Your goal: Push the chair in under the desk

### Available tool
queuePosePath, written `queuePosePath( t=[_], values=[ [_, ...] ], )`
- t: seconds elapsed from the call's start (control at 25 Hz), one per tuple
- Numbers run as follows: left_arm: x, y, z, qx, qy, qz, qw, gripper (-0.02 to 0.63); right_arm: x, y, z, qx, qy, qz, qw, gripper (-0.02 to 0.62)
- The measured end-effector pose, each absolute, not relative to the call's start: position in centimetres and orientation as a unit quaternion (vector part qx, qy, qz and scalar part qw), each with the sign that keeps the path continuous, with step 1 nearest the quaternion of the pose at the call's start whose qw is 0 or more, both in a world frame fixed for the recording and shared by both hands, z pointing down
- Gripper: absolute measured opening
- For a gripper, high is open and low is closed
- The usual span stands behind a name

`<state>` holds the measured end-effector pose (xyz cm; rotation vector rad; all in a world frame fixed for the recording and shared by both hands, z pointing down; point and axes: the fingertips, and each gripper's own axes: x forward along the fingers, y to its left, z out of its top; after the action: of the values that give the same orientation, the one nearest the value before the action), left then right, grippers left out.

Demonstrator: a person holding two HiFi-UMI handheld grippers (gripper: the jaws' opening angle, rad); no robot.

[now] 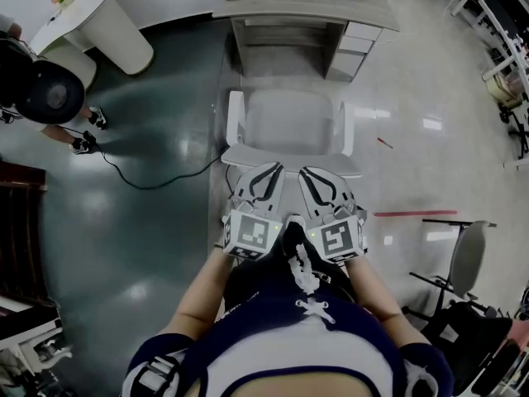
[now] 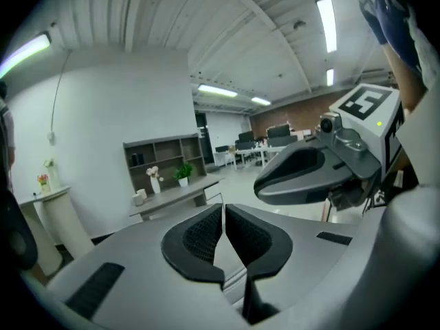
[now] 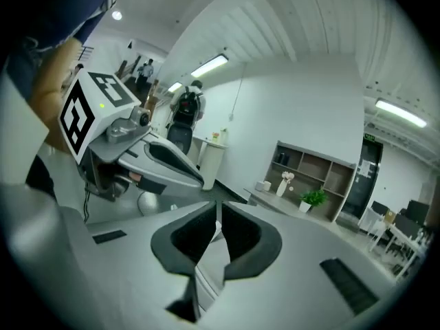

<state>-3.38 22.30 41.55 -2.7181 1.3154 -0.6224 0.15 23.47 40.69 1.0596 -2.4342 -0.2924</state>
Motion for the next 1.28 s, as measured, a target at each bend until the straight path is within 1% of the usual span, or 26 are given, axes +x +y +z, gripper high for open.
queuePosePath(
  t=[0.24, 0.4, 0.44, 0.52, 0.56, 0.68, 0.88, 1.0, 1.12, 1.2, 1.28],
  values=[
    [-3.8, 21.9, 45.1, -0.87, 0.4, -0.282, 0.053, 0.008, 0.6, 22.9, 44.1, 0.352, -0.891, -0.089, 0.271, 0.011],
    [-3.1, 21.9, 47.6, -0.867, 0.366, -0.333, 0.063, 0.011, 1.1, 23.0, 47.5, 0.315, -0.884, -0.086, 0.335, 0.011],
    [-3.0, 22.0, 48.3, -0.866, 0.356, -0.345, 0.062, 0.021, 1.2, 23.1, 48.3, 0.305, -0.881, -0.088, 0.352, 0.012],
    [-2.8, 22.2, 49.7, -0.866, 0.333, -0.369, 0.058, 0.073, 1.4, 23.1, 49.8, 0.289, -0.874, -0.095, 0.38, 0.012],
    [-2.7, 22.2, 50.3, -0.864, 0.324, -0.38, 0.058, 0.086, 1.4, 23.1, 50.4, 0.284, -0.87, -0.099, 0.391, 0.012],
    [-2.8, 22.0, 52.0, -0.855, 0.31, -0.409, 0.069, 0.104, 1.7, 22.9, 52.3, 0.272, -0.861, -0.097, 0.419, 0.012],
    [-3.2, 21.9, 54.7, -0.842, 0.283, -0.453, 0.074, 0.154, 2.3, 22.8, 55.4, 0.253, -0.847, -0.083, 0.46, 0.013],
    [-3.4, 21.8, 56.4, -0.832, 0.266, -0.48, 0.079, 0.175, 2.6, 22.7, 56.8, 0.243, -0.841, -0.084, 0.477, 0.018],
    [-3.5, 21.6, 57.6, -0.825, 0.259, -0.495, 0.08, 0.181, 2.9, 22.7, 57.8, 0.238, -0.836, -0.085, 0.487, 0.038],
    [-3.6, 21.4, 58.3, -0.822, 0.255, -0.502, 0.08, 0.184, 3.2, 22.4, 58.6, 0.234, -0.827, -0.093, 0.502, 0.093],
    [-3.8, 21.2, 59.0, -0.818, 0.249, -0.512, 0.082, 0.189, 3.6, 22.1, 59.5, 0.228, -0.817, -0.105, 0.52, 0.097]
  ],
)
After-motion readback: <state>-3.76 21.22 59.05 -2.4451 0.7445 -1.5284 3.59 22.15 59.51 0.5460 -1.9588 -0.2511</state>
